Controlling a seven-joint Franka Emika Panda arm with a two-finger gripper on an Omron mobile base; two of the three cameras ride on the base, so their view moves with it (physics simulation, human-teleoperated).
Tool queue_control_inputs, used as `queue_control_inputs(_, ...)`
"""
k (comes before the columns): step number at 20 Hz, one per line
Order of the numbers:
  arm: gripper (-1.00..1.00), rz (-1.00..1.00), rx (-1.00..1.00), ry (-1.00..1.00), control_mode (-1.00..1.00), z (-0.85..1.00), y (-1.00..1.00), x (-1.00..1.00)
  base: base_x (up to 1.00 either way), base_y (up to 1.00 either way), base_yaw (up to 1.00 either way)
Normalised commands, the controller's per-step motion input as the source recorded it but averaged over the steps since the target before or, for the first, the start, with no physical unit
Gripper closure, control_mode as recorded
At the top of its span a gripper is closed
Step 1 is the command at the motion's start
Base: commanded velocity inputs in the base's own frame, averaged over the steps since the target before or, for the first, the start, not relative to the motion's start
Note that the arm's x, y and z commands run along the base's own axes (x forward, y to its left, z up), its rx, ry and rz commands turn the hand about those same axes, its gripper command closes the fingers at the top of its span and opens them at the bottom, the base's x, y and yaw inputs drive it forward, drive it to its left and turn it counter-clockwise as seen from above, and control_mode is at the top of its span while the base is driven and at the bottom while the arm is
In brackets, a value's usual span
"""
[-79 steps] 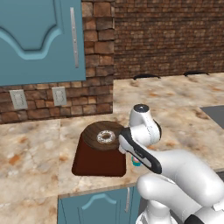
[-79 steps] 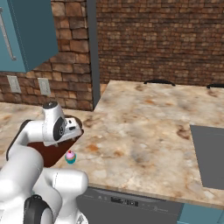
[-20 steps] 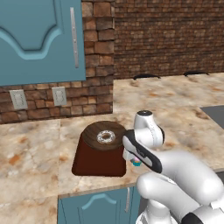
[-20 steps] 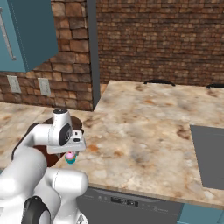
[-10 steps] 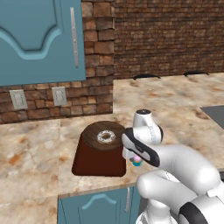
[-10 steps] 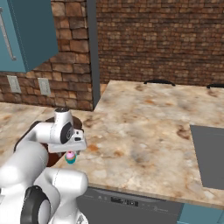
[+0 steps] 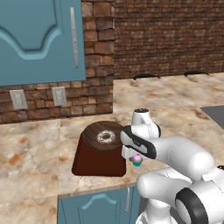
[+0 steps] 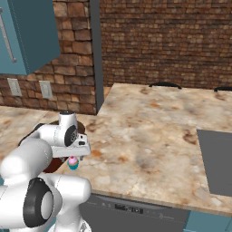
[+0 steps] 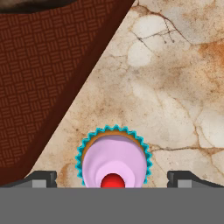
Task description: Place the bowl with donut and the cupcake onto the tray.
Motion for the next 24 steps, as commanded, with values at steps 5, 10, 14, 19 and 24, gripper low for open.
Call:
queue_control_inputs(5, -1.0, 0.0, 0.0, 0.05, -1.0, -0.09, 0.0, 0.0, 0.0, 0.0, 0.0)
queue_control_inputs(10, -1.0, 0.0, 0.0, 0.07, -1.0, -0.07, 0.0, 0.0, 0.0, 0.0, 0.0)
queue_control_inputs(14, -1.0, 0.0, 0.0, 0.09, -1.0, -0.03, 0.0, -0.05, 0.0, 0.0, 0.0)
queue_control_inputs(19, -1.0, 0.0, 0.0, 0.05, -1.0, -0.08, 0.0, -0.14, 0.0, 0.0, 0.0)
queue_control_inputs(24, -1.0, 0.0, 0.0, 0.0, -1.0, -0.27, 0.0, -0.08, 0.0, 0.0, 0.0)
